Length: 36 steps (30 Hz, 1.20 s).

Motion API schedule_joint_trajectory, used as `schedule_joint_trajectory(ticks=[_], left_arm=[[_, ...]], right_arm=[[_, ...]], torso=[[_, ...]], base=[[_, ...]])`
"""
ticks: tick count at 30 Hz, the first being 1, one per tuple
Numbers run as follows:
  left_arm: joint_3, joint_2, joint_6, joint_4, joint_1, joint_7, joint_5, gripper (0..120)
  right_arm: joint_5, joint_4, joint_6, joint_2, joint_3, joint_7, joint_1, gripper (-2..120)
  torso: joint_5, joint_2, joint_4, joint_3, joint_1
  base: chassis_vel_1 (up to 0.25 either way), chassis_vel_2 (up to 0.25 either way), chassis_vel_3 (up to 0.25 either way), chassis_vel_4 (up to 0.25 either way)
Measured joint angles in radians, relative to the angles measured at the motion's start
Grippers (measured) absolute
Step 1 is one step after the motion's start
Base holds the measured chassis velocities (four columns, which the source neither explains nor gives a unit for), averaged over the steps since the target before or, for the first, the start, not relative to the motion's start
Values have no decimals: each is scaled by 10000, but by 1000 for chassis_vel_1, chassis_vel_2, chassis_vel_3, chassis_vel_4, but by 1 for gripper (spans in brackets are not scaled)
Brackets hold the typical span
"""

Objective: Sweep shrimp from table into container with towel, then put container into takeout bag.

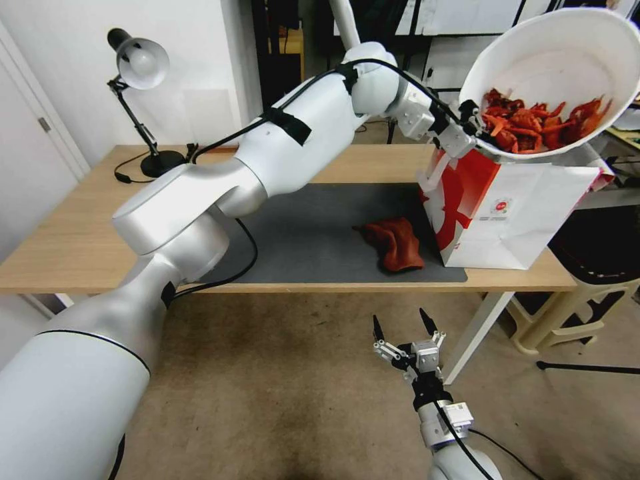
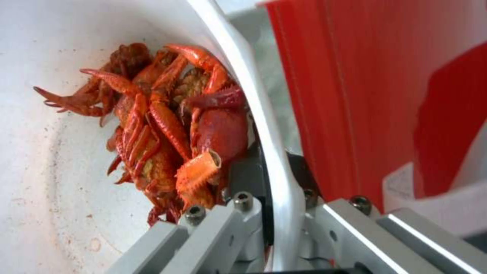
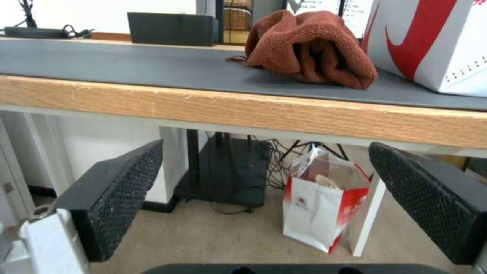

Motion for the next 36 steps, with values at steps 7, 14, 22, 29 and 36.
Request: schedule_joint_trajectory(ticks=[7, 14, 22, 29, 36], left_arm=[[88, 8, -19, 234, -40, 103, 38, 0], [157, 14, -14, 435, -57, 189, 88, 0], [337, 17, 71, 302, -57, 175, 50, 23], [455, 21, 203, 189, -53, 108, -222, 48], [489, 22, 365, 199, -104, -166, -532, 75]], right_arm=[[-7, -42, 40, 72, -46, -19, -3, 100], [-18, -53, 43, 78, -77, -30, 24, 100], [-18, -99, 55, 98, -63, -38, 56, 100], [-21, -138, 56, 143, -102, -49, 77, 100], [-34, -149, 48, 183, -134, -52, 98, 100]], torso=[[1, 0, -2, 0, 0], [1, 0, -2, 0, 0], [1, 0, -3, 0, 1], [0, 0, -2, 0, 0], [1, 0, -3, 0, 0]], base=[[0, 0, 0, 0], [0, 0, 0, 0], [0, 0, 0, 0], [0, 0, 0, 0], [0, 0, 0, 0]])
